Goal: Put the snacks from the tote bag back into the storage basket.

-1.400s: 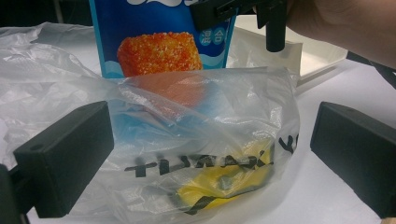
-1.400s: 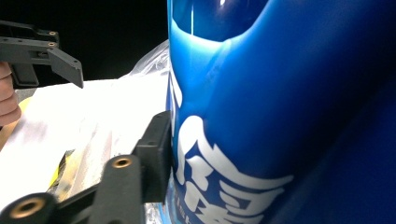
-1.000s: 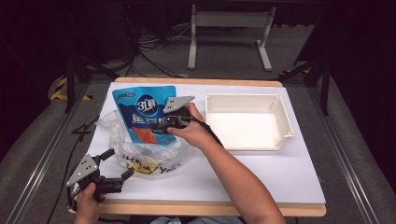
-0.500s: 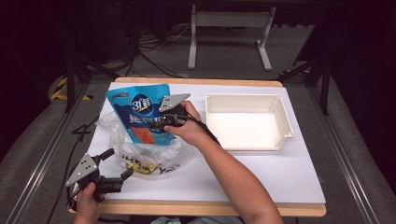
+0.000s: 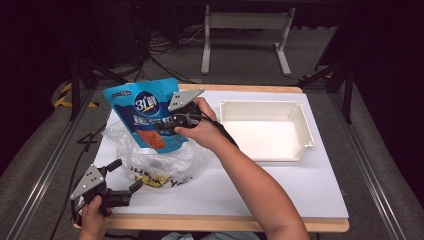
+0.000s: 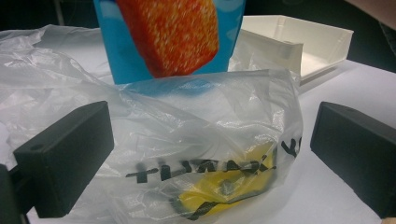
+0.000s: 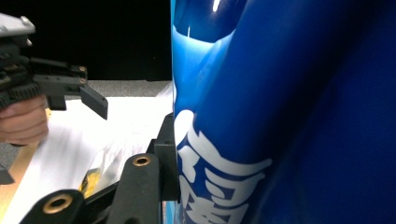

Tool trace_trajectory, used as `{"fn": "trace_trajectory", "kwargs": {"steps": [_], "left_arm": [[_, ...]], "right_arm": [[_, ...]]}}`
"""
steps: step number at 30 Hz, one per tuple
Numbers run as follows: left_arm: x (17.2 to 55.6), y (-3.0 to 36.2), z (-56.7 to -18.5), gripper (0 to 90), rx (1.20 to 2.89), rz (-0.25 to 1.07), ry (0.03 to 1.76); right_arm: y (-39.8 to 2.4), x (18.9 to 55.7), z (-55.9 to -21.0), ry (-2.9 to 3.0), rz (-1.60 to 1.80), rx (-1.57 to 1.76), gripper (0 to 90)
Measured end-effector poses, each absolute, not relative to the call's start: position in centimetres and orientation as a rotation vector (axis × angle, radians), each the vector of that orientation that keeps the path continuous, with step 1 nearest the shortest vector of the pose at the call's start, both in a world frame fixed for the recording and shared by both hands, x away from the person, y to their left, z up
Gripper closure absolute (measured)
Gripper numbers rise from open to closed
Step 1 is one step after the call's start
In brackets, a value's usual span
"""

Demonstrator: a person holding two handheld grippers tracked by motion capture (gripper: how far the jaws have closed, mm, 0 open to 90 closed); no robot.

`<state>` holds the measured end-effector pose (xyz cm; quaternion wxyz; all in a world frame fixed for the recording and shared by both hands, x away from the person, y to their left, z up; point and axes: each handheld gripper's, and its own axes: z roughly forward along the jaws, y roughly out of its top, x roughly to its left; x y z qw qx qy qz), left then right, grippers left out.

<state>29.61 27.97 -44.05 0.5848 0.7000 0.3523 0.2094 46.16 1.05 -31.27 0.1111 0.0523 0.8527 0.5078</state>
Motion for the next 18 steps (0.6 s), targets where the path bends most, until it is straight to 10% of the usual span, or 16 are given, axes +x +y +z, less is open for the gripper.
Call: {"fn": "trace_trajectory", "kwargs": {"steps": [18], "left_arm": [[29.6, 27.9, -44.1, 0.2, 1.639, 0.485, 0.822]], "right_arm": [[-0.9, 45.6, -26.9, 2.494, 1.534, 0.15, 59.8]]}}
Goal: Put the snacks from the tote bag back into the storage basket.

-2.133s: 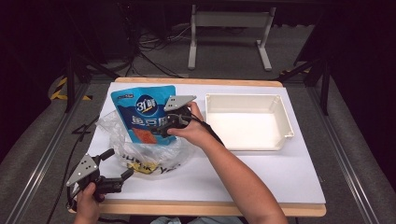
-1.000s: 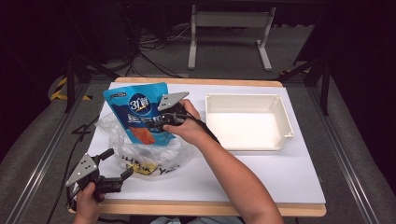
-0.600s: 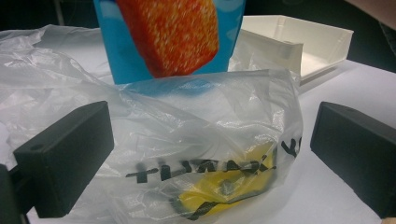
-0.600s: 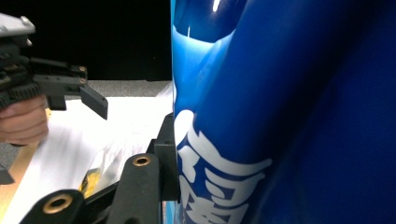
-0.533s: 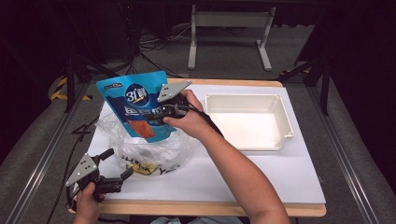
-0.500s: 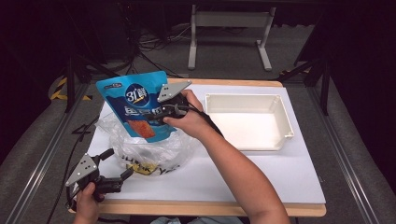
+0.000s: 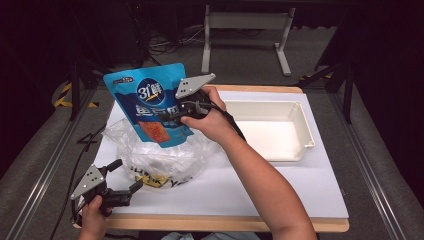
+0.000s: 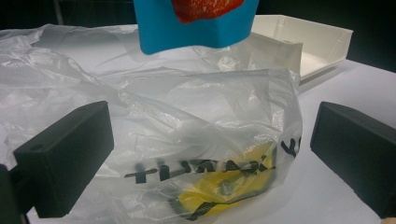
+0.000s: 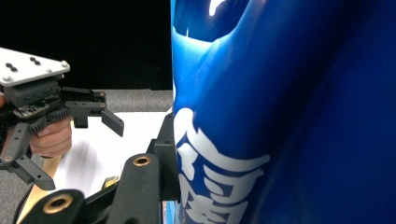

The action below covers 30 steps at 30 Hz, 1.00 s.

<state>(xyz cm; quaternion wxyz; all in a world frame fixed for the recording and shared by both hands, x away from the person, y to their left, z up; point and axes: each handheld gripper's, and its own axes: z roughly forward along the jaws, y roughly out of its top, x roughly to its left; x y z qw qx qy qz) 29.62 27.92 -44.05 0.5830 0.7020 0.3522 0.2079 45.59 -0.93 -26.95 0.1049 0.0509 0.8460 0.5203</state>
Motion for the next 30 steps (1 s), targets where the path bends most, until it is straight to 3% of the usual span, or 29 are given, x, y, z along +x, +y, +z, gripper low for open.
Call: {"fn": "trace_trajectory", "kwargs": {"steps": [13, 30], "left_arm": [[29.6, 28.0, -44.0, 0.2, 1.64, 0.489, 0.826], [29.6, 28.0, -44.1, 0.2, 1.632, 0.491, 0.831]], "right_arm": [[-3.4, 45.3, -25.3, 2.463, 1.541, 0.157, 59.8], [-9.7, 44.6, -23.2, 2.395, 1.513, 0.236, 59.9]]}}
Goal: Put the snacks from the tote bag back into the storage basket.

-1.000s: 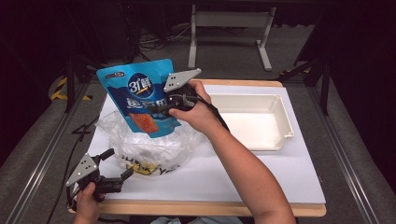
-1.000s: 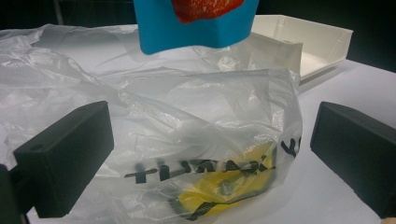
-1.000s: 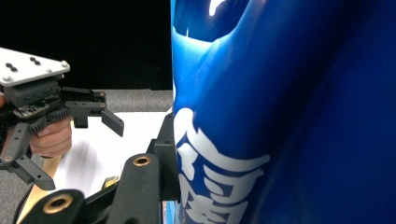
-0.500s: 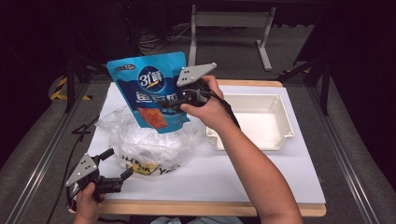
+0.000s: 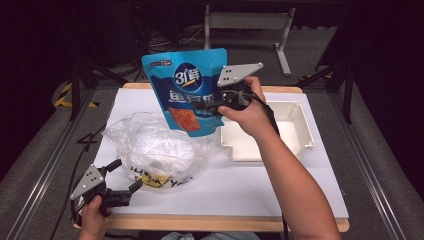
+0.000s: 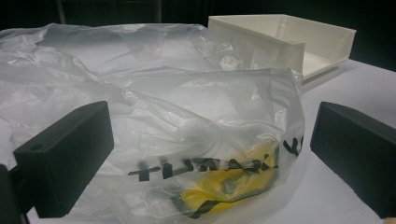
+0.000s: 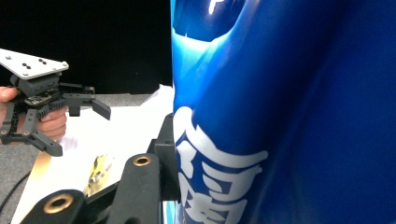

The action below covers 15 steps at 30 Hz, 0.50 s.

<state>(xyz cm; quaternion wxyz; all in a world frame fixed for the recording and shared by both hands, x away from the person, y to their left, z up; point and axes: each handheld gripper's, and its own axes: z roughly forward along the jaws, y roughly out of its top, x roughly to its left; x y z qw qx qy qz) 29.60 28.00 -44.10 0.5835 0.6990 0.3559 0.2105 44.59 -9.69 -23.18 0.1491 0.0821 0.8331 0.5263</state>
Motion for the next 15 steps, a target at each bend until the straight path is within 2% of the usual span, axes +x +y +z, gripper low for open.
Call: {"fn": "trace_trajectory", "kwargs": {"steps": [15], "left_arm": [[29.6, 28.0, -44.1, 0.2, 1.641, 0.491, 0.829]], "right_arm": [[-15.6, 44.1, -21.9, 2.35, 1.468, 0.326, 59.9]]}}
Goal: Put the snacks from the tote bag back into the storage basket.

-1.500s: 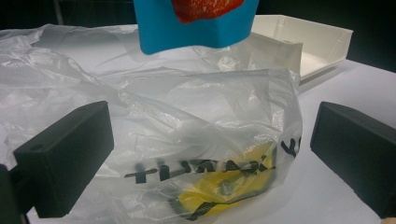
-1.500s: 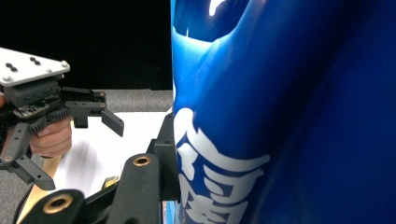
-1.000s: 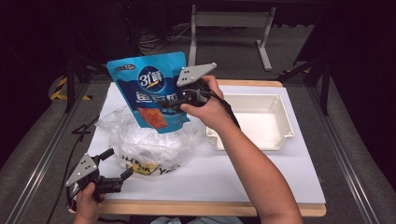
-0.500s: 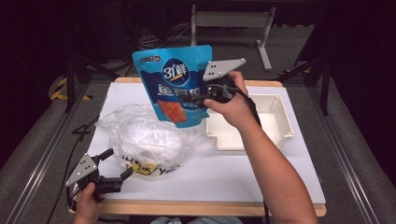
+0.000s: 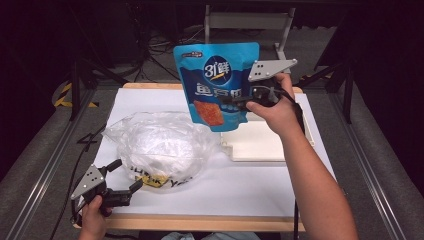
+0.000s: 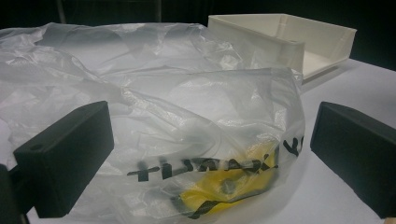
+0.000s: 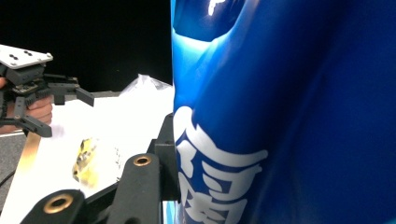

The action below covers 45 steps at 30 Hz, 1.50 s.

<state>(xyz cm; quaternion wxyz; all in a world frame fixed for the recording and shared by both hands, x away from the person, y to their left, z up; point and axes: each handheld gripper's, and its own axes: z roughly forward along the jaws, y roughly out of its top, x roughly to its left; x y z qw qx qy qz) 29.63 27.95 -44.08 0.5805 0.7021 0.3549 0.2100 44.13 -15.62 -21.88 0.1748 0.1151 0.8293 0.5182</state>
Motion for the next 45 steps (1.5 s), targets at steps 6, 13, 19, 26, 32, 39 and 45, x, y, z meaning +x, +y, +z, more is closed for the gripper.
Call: {"fn": "trace_trajectory", "kwargs": {"steps": [6, 13, 19, 26, 32, 39, 45], "left_arm": [[29.6, 28.0, -44.1, 0.2, 1.646, 0.488, 0.831], [29.6, 27.9, -44.1, 0.2, 1.643, 0.493, 0.833], [29.6, 27.9, -44.1, 0.2, 1.642, 0.495, 0.836], [29.7, 27.9, -44.2, 0.2, 1.644, 0.495, 0.835], [29.7, 27.8, -44.2, 0.2, 1.647, 0.494, 0.836], [29.7, 27.8, -44.2, 0.2, 1.653, 0.491, 0.837], [29.7, 27.8, -44.2, 0.2, 1.653, 0.49, 0.837]], "right_arm": [[-18.1, 44.2, -22.0, 2.324, 1.459, 0.391, 60.0], [-20.8, 44.5, -22.4, 2.311, 1.429, 0.466, 60.0], [-23.1, 45.0, -22.9, 2.294, 1.381, 0.543, 59.9], [-25.4, 45.5, -23.1, 2.266, 1.346, 0.621, 60.0], [-26.9, 46.3, -23.9, 2.237, 1.335, 0.689, 59.9], [-27.6, 47.3, -26.1, 2.234, 1.335, 0.743, 59.9], [-27.5, 48.0, -28.8, 2.252, 1.33, 0.787, 60.0]]}}
